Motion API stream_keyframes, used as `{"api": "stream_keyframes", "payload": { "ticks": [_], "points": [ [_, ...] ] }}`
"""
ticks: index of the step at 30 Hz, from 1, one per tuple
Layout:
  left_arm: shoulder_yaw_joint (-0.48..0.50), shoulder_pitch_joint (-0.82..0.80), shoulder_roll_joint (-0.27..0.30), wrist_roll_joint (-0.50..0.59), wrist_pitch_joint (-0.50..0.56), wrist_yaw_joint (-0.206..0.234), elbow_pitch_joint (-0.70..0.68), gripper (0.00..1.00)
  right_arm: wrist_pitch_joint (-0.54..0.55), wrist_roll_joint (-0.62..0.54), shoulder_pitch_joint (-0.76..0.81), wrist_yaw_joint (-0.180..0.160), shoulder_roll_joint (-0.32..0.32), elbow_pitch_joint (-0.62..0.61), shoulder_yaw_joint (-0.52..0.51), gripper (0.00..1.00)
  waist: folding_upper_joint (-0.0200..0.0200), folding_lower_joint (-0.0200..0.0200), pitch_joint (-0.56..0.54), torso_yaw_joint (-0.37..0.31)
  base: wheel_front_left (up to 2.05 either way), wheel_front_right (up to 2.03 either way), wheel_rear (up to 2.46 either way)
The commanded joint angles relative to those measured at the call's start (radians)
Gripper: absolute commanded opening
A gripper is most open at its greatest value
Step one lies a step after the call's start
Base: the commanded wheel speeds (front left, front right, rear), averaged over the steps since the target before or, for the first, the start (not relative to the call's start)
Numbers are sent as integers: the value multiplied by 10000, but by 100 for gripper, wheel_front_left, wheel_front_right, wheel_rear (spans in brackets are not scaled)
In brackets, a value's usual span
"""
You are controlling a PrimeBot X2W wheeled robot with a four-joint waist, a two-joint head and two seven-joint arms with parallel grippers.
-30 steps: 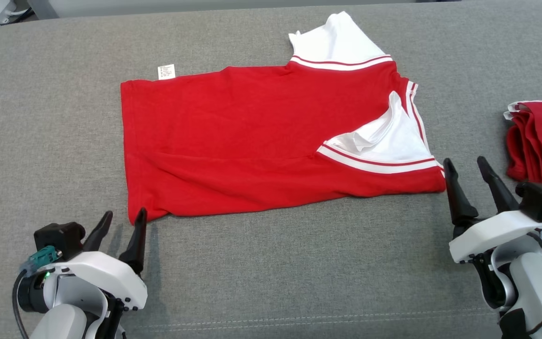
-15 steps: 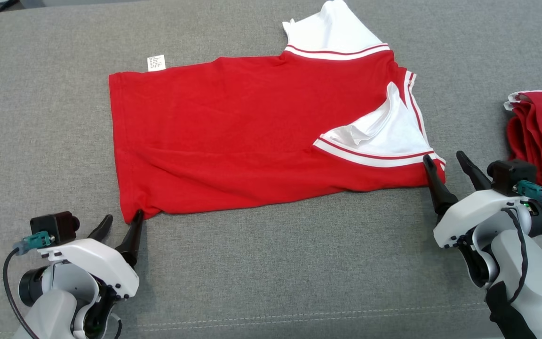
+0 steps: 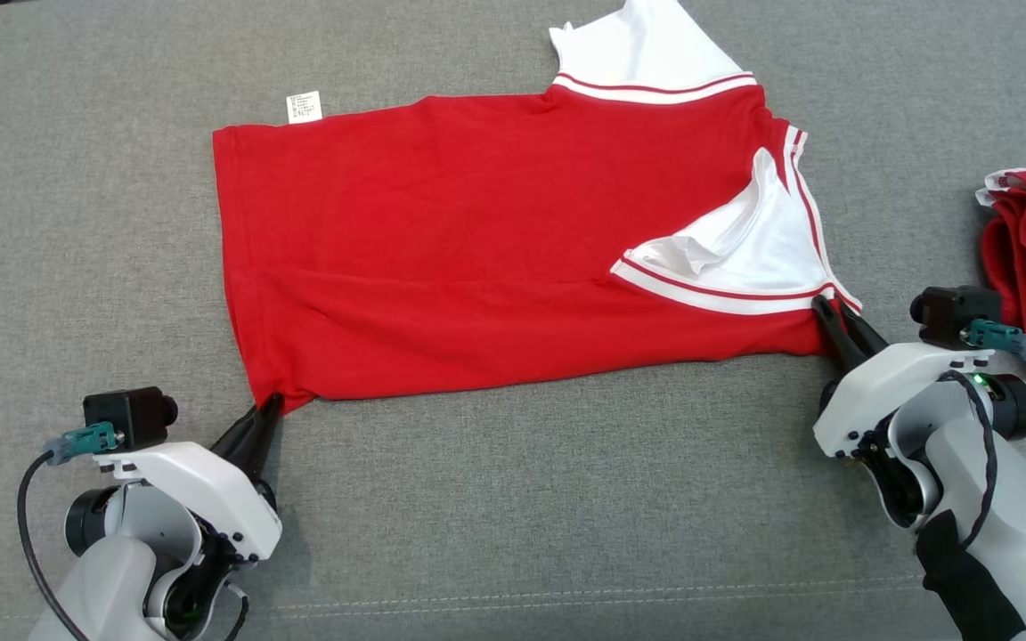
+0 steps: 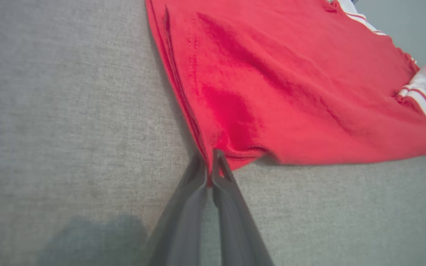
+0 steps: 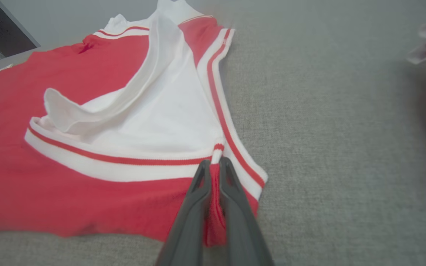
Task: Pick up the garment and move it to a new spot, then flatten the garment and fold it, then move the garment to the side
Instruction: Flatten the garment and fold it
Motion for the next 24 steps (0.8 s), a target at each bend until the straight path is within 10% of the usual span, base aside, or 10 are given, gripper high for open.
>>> {"api": "stream_keyframes", "payload": {
  "ticks": [1,24],
  "points": [
    [243,143,352,-65,86,-57,-177,0,-27,132,43,12,-109,-96,175,0,0,0,1,19,0,0,0],
    [713,3540,1833,-902,1692,883,-4516,0,1000,2203,4195,12,-1485,-4257,-913,0,0,0,-519,286,0,0,0]
  ]
}}
